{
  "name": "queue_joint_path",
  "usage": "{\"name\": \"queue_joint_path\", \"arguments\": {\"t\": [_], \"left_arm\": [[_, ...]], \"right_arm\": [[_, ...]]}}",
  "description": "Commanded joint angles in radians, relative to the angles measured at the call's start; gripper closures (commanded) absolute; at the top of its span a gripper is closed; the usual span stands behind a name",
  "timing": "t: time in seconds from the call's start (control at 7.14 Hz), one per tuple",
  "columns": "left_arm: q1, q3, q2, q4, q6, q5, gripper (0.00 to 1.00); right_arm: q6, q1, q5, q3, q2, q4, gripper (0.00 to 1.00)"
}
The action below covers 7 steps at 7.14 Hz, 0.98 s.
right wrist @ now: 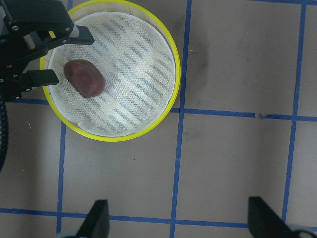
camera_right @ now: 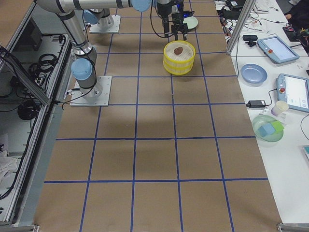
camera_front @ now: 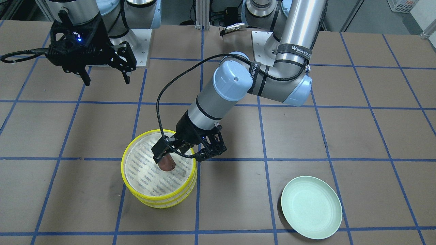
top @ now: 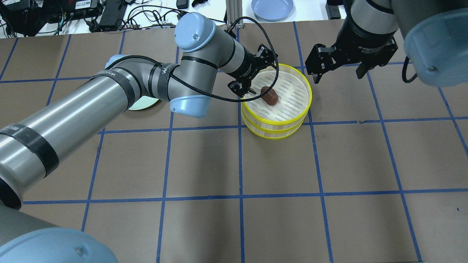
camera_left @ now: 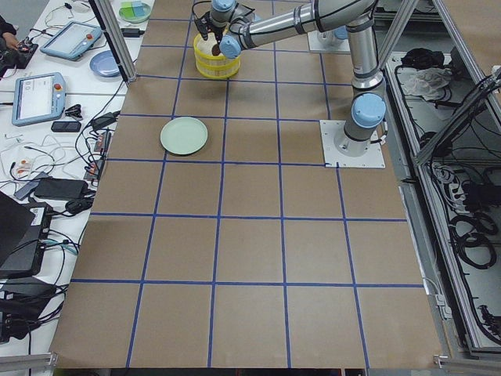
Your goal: Stack buns with steamer
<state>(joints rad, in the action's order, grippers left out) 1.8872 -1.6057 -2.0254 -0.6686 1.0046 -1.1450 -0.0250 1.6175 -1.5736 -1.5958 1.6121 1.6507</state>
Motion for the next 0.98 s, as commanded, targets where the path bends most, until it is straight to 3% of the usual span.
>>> {"name": "queue_joint_path", "arguments": {"t": [0.0,0.28,0.56,0.7,0.84], "left_arm": [[-0.032,0.038,0.042,-0.165,-0.173,-0.004,0.0],[-0.129,0.131,0.097,-0.426,-0.468,-0.028,0.0],[-0.232,0.135,0.172,-0.527,-0.747,-0.074,0.0],[-0.282,0.135,0.212,-0.598,-0.876,-0.131,0.0],[-0.316,0.13,0.25,-0.68,-0.932,-0.276,0.0]], "right_arm": [[-0.001,-0.001,-0.003,-0.001,-0.004,0.001,0.0],[-0.015,-0.002,-0.011,-0.001,-0.001,0.003,0.0],[-0.015,-0.002,-0.011,-0.001,-0.005,-0.002,0.0],[-0.016,-0.004,0.003,0.007,-0.006,0.011,0.0],[-0.018,-0.004,0.003,0.032,-0.015,0.012,0.0]]}}
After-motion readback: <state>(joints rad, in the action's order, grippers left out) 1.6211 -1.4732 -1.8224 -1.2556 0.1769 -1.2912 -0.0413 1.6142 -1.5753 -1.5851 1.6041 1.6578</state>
